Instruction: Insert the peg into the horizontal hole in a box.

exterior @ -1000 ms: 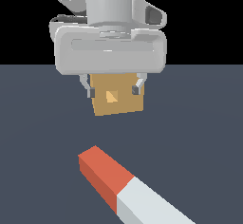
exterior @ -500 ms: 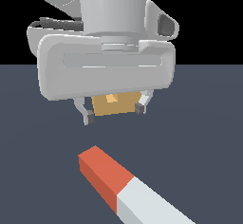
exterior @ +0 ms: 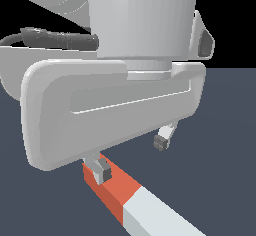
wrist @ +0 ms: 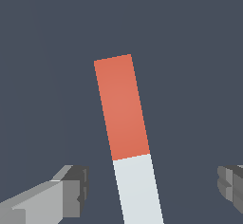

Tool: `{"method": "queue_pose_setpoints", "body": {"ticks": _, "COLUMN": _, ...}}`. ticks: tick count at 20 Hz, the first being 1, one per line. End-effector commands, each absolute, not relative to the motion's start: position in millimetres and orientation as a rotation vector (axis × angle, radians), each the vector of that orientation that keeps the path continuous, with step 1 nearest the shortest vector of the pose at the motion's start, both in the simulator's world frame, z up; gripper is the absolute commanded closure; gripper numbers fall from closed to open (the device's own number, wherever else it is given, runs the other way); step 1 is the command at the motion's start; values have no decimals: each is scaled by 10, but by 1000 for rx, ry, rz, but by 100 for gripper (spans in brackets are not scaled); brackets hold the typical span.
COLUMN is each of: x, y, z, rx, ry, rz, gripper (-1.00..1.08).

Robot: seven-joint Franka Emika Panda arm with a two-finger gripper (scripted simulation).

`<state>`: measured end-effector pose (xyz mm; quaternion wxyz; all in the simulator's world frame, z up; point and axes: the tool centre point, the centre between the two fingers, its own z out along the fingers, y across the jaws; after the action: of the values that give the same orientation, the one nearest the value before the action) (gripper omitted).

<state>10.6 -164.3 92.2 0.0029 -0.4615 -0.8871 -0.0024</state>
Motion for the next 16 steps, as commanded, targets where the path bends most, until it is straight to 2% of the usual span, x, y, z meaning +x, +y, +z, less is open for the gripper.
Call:
{"method": "queue_pose_setpoints", "body": {"ticks": 1, "x": 169, "y": -1768, "z": 863, "rx": -1380, "ry": -2817, "rz": -6, "gripper": -92}}
{"method": "queue_pose_setpoints", "body": {"ticks": 16, "x": 420, "y": -2111, "z": 692, "rx": -1181, "ry": -2911, "rz": 0, "gripper": -92}}
